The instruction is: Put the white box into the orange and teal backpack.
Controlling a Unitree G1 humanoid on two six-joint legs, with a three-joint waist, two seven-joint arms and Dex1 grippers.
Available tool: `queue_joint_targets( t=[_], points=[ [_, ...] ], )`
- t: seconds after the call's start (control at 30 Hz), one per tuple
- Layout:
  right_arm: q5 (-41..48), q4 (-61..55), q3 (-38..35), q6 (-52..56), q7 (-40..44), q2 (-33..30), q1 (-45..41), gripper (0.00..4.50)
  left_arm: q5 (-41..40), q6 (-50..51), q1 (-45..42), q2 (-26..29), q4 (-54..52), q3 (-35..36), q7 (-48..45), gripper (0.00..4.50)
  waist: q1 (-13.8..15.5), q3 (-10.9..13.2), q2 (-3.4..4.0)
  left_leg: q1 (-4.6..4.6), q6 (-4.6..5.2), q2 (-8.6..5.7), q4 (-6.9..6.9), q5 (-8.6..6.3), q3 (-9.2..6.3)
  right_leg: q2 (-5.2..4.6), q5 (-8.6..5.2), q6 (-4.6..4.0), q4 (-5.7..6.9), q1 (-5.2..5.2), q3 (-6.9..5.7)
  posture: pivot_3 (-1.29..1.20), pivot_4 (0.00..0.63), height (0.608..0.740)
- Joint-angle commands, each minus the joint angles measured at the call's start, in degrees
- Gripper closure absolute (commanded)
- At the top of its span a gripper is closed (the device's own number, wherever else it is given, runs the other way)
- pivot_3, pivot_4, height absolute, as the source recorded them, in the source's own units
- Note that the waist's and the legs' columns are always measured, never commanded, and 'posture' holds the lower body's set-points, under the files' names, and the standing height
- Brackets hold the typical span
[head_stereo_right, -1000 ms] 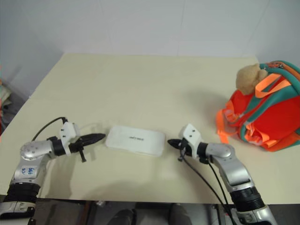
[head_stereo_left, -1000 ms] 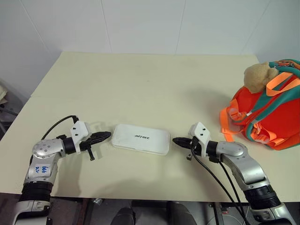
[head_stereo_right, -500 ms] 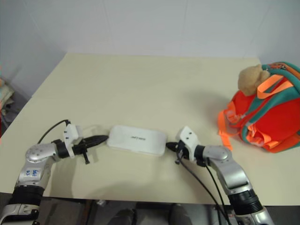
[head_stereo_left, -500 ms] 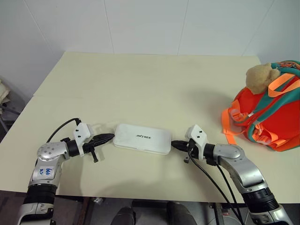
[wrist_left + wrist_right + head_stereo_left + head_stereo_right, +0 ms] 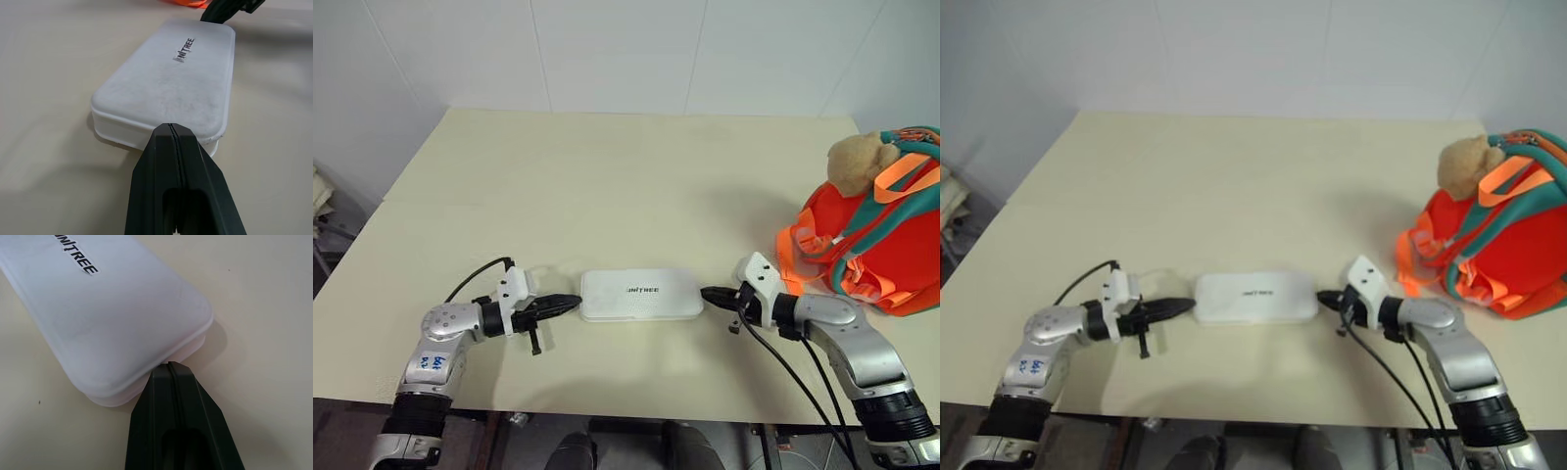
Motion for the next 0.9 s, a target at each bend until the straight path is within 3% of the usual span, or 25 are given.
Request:
queue_joint_targets(
  t=[0.03,0.63,0.87,0.9],
  points=[
    [1.5,-0.9,-0.9,0.0,0.9,-0.4,0.7,4.34,-0.3,0.7,0.7,-0.6,-1.8,-1.2,0.3,4.50,0.0,0.0,0.00,0.01,0.00,0.00,0.02,0.00,0.00,0.00,0.00,0.00,0.00,0.02,0.00,0.00,0.150,0.740],
    [2.9,-6.3,0.9,6.9,1.1,-0.4,1.5,4.34,0.1,0.8,-0.9,-0.6,-2.9,-0.4,3.6,4.50,0.0,0.0,0.00,0.00,0.00,0.00,0.12,0.00,0.00,0.01,0.06,0.05,-0.01,0.06,0.01,0.00,0.150,0.740],
    [2.9,-1.1,-2.9,10.2,3.1,-5.9,-3.9,4.34,-4.2,7.9,-0.6,3.5,-4.7,4.4,3.2,4.50,-0.3,0.0,0.01,-0.03,0.00,0.00,0.13,0.00,0.00,0.00,0.06,0.06,-0.03,0.05,0.01,0.00,0.150,0.740],
    [3.5,-0.2,-3.2,11.2,4.0,-6.9,-4.8,4.01,-4.8,9.4,-0.9,4.5,-4.2,5.0,2.9,4.32,-0.3,0.0,0.00,-0.02,0.01,0.00,0.13,0.00,0.01,0.02,0.07,0.05,-0.03,0.04,0.02,0.00,0.150,0.740]
  ],
)
